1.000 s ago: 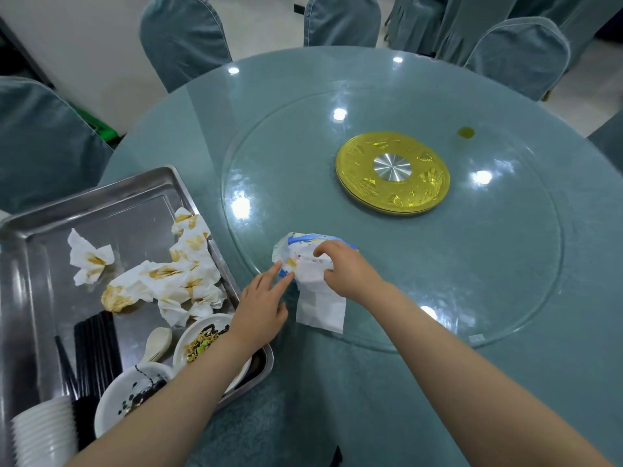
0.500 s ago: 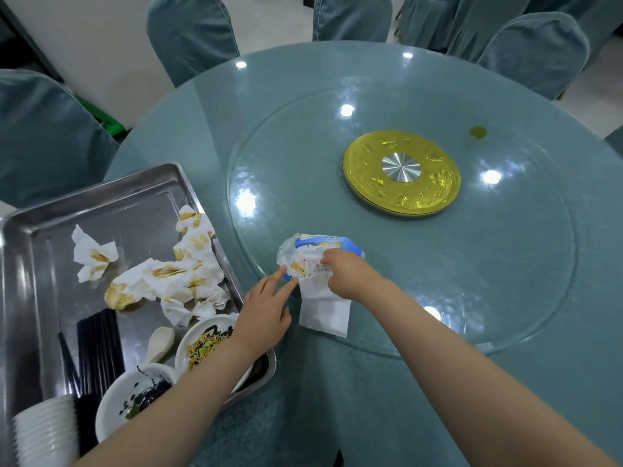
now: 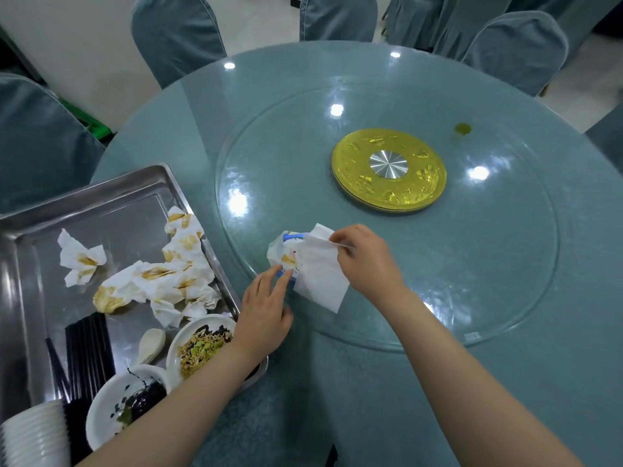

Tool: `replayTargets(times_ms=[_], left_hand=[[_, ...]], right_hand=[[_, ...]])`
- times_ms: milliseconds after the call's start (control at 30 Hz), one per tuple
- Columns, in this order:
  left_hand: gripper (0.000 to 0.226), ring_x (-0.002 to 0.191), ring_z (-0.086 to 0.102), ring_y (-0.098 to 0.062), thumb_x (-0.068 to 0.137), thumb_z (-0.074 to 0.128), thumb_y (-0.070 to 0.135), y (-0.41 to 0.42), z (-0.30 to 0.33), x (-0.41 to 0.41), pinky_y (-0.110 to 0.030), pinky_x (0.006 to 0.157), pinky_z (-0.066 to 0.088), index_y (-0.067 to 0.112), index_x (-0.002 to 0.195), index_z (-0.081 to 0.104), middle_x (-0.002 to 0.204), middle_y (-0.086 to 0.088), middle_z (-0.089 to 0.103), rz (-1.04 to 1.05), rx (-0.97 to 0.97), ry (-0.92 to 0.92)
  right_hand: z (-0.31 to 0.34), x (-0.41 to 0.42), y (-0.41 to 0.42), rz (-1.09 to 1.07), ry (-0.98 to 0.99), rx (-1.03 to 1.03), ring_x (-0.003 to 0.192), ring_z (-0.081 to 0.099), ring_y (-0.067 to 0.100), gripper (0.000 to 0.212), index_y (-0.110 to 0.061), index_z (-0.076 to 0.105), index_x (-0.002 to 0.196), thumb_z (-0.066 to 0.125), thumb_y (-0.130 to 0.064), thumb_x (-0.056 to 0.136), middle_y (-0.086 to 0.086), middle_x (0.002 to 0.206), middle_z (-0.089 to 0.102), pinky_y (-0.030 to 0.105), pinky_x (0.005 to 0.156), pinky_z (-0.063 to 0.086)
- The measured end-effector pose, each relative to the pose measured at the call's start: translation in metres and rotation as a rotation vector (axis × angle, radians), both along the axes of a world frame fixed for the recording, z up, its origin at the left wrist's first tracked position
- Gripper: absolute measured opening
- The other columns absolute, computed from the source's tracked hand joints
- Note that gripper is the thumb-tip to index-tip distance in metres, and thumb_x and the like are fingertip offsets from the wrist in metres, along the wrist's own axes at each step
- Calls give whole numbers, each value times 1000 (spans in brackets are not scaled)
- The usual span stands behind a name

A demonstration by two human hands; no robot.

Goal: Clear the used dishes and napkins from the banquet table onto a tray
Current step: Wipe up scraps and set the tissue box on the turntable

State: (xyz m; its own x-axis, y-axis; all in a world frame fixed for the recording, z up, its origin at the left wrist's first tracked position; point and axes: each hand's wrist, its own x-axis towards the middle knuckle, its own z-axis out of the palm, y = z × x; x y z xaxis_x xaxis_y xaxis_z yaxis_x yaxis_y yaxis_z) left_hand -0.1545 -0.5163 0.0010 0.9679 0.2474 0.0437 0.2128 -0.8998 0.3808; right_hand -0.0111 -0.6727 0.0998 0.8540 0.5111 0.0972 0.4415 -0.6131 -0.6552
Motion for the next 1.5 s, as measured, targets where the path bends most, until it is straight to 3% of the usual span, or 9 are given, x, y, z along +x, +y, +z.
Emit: replayTargets(times_ms=[233, 567, 667, 833, 967, 1233, 1333, 1400, 1500], left_hand=[[57, 122, 44, -18, 72, 52, 23, -37, -8, -5, -40, 101, 46, 20, 129, 51, 130, 1, 52, -293, 0, 49], [65, 126, 54, -14, 76, 37, 41, -26, -14, -10, -45, 101, 44, 19, 134, 57, 142, 1, 52, -363, 284, 304], [67, 136, 44, -17, 81, 32, 38, -15, -12, -8, -46, 110, 33, 17, 143, 46, 153, 1, 37, -294, 284, 317], [65, 148, 12, -17, 93, 40, 35, 2, 2, 9, -41, 120, 10, 15, 152, 23, 162, -2, 13, -157, 296, 411], [60, 142, 31, -20, 91, 52, 41, -4, 17, 23, -35, 116, 23, 13, 143, 41, 154, -7, 35, -91, 76, 270], [90, 129, 27, 3, 81, 76, 36, -48, 57, 37, -18, 111, 21, 23, 152, 23, 141, 21, 28, -270, -448, 79], [53, 109, 54, -6, 83, 73, 32, -53, 59, 44, -26, 95, 42, 26, 131, 53, 122, 15, 58, -256, -424, 135], [8, 75, 56, -15, 87, 67, 27, -54, 60, 49, -32, 70, 44, 28, 83, 60, 78, 8, 62, -227, -402, 142], [39, 53, 34, -9, 92, 58, 20, -52, 60, 52, -27, 53, 29, 26, 57, 44, 54, 6, 40, -189, -488, 185]], right_hand=[[15, -1, -54, -264, 67, 107, 94, 56, 9, 38, -23, 60, 122, 56, -8, 87, -10, 105, 61, 23, 80, 41], [-2, -11, -110, -353, -64, 20, 99, 58, 23, 17, -15, 71, 91, 63, -6, 80, -2, 100, 69, 38, 89, 44], [-2, -17, -116, -364, -44, 38, 109, 54, 20, 15, -15, 71, 92, 63, -6, 82, -1, 113, 67, 36, 96, 41], [6, -25, -119, -371, 198, 84, 85, 60, 13, 16, -26, 66, 93, 56, -14, 87, -10, 89, 67, 22, 66, 43], [13, -30, -116, -332, 275, 158, 75, 60, 6, 21, -33, 64, 82, 58, -14, 87, -12, 79, 67, 19, 62, 44], [16, -35, -101, -213, 346, 155, 75, 64, 5, 21, -37, 66, 76, 63, -18, 84, -14, 78, 70, 26, 68, 50], [19, -39, -98, -200, 323, 150, 71, 62, -2, 27, -39, 65, 75, 63, -14, 85, -20, 75, 69, 16, 64, 46], [21, -40, -98, -200, 299, 135, 74, 61, -4, 27, -40, 64, 76, 62, -14, 85, -20, 76, 68, 12, 63, 43], [22, -41, -102, -187, 289, 126, 79, 59, -8, 26, -38, 64, 81, 61, -13, 86, -22, 80, 66, 12, 65, 41]])
